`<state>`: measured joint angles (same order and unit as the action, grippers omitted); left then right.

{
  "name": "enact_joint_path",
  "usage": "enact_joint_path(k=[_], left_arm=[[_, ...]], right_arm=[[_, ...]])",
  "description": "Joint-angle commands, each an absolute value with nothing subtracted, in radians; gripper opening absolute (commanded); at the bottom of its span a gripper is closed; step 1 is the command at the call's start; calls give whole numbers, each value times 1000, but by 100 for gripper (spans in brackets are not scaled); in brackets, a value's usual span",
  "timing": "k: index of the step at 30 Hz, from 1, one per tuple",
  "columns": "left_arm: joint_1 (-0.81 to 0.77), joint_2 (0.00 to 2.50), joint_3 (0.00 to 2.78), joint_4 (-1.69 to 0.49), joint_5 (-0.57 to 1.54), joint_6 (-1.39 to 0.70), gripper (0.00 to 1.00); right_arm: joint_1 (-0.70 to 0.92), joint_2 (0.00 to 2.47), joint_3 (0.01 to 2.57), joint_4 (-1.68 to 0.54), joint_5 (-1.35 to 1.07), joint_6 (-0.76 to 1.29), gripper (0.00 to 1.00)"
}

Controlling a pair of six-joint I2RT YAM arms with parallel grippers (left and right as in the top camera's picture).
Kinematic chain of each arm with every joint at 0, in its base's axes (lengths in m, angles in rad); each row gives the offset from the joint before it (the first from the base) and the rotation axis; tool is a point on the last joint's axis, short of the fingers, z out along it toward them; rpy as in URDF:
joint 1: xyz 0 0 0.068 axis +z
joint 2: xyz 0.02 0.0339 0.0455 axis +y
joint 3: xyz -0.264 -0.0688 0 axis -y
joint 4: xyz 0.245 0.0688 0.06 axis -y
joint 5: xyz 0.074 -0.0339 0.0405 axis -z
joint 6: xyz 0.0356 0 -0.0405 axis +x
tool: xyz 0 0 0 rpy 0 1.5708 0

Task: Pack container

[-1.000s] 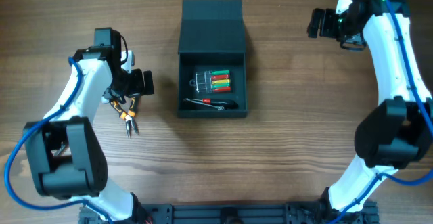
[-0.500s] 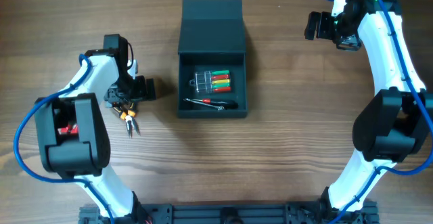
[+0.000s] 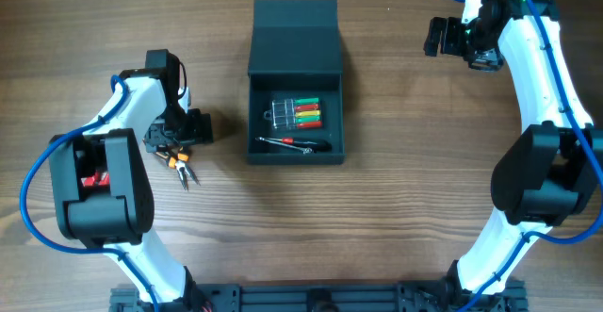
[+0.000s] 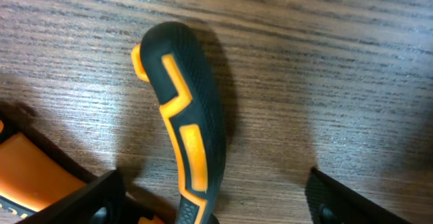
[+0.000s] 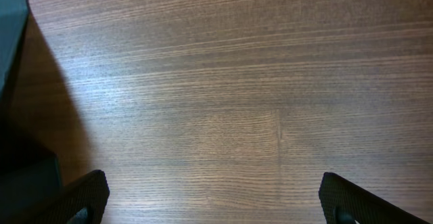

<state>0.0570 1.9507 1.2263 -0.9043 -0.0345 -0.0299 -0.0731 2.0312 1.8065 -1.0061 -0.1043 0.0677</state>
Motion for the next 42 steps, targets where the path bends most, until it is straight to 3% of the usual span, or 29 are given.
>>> enact_joint_path(k=[1,4,19,21,28,42], left_arm=[[54,1967,1230,-909,-72,-34,76],[54,1967,1230,-909,-72,-34,71],[54,1967,1230,-909,-72,-34,22],[54,1967,1230,-909,-72,-34,21],[54,1967,1231,-909,-72,-34,4],[34,1843,1423,-972,171,-42,4]], right_arm=[[-73,2041,1804,-1010,-120,81,100],[-73,2041,1804,-1015,-120,81,100],[-73,2041,1804,-1027,-120,81,100],[-73,2041,1804,-1027,-120,81,100],[-73,2041,1804,-1030,-120,80,100],[-73,2041,1804,-1038,-120,80,100]])
